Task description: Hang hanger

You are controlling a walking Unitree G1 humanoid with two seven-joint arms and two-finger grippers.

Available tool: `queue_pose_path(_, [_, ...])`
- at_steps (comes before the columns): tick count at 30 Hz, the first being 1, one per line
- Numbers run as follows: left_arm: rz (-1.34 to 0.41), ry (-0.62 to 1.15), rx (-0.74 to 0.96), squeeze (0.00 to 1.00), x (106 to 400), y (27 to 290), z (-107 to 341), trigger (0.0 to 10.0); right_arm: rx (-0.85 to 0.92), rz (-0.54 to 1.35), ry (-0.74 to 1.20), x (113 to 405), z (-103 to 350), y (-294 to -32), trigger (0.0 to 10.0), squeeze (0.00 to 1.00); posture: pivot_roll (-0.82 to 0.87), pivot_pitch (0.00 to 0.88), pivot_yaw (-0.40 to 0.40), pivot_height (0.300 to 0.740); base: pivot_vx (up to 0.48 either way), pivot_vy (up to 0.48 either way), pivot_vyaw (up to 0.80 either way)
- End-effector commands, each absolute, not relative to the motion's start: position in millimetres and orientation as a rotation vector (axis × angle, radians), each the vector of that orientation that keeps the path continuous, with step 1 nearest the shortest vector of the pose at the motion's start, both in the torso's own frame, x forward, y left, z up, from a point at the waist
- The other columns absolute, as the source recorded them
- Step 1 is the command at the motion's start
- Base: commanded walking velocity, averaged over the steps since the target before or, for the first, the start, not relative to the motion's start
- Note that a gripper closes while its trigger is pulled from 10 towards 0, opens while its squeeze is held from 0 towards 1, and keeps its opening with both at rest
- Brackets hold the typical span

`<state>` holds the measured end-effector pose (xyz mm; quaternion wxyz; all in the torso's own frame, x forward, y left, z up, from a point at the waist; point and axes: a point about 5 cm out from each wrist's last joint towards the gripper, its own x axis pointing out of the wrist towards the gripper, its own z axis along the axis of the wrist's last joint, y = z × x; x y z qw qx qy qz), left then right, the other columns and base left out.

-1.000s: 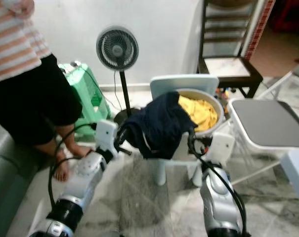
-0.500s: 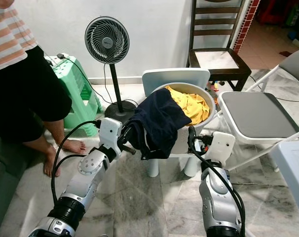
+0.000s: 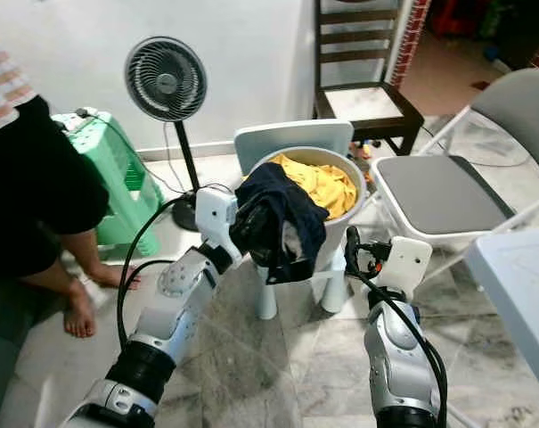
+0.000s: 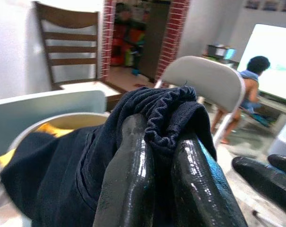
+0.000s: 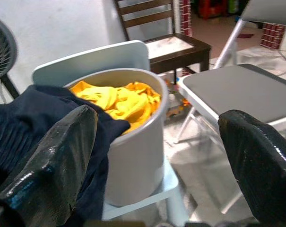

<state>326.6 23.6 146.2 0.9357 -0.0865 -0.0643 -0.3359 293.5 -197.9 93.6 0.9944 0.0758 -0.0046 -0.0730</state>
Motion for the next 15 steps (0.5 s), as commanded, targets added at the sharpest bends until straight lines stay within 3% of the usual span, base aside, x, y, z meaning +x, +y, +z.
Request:
queue_pose_path(1, [-0.713, -0.157, -0.155, 0.0, 328, 21, 154, 10.0, 0.155, -0.151, -0.023, 296, 98, -198, 10.0, 0.0, -0.04, 0.089, 0.029, 0.74, 0.0, 0.0, -0.8])
queue_pose_path(11, [-0.768, -0.164, -0.142, 0.0, 324, 26, 150, 10.0, 0.152, -0.149, -0.023, 296, 98, -198, 10.0, 0.0, -0.04, 0.09, 0.028, 0.74, 0.0, 0.0, -0.8])
queue_pose_path(15, [-0.669, -0.055, -0.077, 0.0, 326, 39, 124, 10.0, 0.151, -0.15, -0.023, 296, 99, -198, 10.0, 0.0, -0.04, 0.095, 0.03, 0.74, 0.0, 0.0, -0.8])
